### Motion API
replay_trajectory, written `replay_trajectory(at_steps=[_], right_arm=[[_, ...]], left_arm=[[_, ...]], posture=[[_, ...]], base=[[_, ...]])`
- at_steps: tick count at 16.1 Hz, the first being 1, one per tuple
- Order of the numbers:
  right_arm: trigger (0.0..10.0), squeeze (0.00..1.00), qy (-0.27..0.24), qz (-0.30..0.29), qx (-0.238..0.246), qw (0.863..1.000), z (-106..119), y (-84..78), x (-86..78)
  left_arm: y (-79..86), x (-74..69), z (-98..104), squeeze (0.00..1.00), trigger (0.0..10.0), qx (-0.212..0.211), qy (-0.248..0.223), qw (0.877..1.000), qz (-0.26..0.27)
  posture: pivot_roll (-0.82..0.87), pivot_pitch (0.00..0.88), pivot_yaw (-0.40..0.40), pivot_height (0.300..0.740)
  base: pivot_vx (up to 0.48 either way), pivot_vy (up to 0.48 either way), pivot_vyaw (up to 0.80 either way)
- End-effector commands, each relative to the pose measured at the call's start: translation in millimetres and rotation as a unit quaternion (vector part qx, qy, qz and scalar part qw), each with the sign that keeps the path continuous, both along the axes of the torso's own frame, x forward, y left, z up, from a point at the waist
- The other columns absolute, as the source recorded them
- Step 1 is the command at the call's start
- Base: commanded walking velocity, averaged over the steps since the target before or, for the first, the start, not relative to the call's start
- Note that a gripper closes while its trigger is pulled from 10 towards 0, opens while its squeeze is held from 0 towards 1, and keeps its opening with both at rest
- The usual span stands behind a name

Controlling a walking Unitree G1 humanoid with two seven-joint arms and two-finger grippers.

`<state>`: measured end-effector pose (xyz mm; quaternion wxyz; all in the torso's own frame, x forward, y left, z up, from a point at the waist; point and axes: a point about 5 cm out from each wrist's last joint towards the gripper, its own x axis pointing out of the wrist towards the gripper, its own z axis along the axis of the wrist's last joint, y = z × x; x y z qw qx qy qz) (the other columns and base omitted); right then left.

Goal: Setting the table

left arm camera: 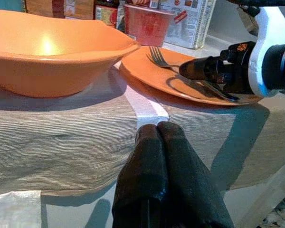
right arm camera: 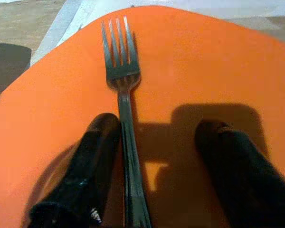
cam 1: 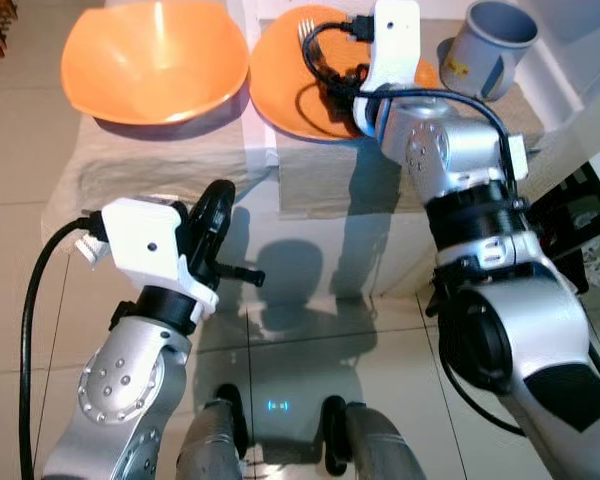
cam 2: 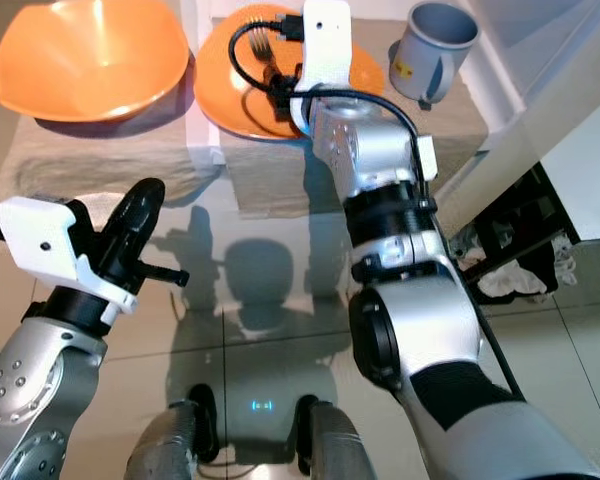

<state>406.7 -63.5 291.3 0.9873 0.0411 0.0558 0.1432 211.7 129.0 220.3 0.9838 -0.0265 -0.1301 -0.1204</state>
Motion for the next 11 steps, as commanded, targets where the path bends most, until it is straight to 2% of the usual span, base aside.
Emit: replay_trajectory(at_steps=[1,5,11], right_arm=[[0.0,0.0,0.017,0.004,0.005,1.0,-3.9,1.1,2.1],[0.0,0.0,0.049,-0.002,-0.016,0.999,-6.2,-2.5,6.5],[0.0,0.0,0.069,-0.005,0.002,0.998,-7.1,-1.7,8.7]], left_arm=[[-1.2,-4.4,5.2,0.0,10.0,0.002,-0.009,1.0,0.001],[-1.5,-1.2,5.0,0.0,10.0,0.004,-0.01,1.0,0.003],[-0.1,3.4,8.3,0.0,10.0,0.007,-0.02,1.0,0.006]], posture=[[-0.04,0.324,-0.065,0.74],[-0.04,0.308,-0.066,0.74],[-0.04,0.278,-0.065,0.74]], base=[[0.0,0.0,0.0],[0.0,0.0,0.0],[0.0,0.0,0.0]])
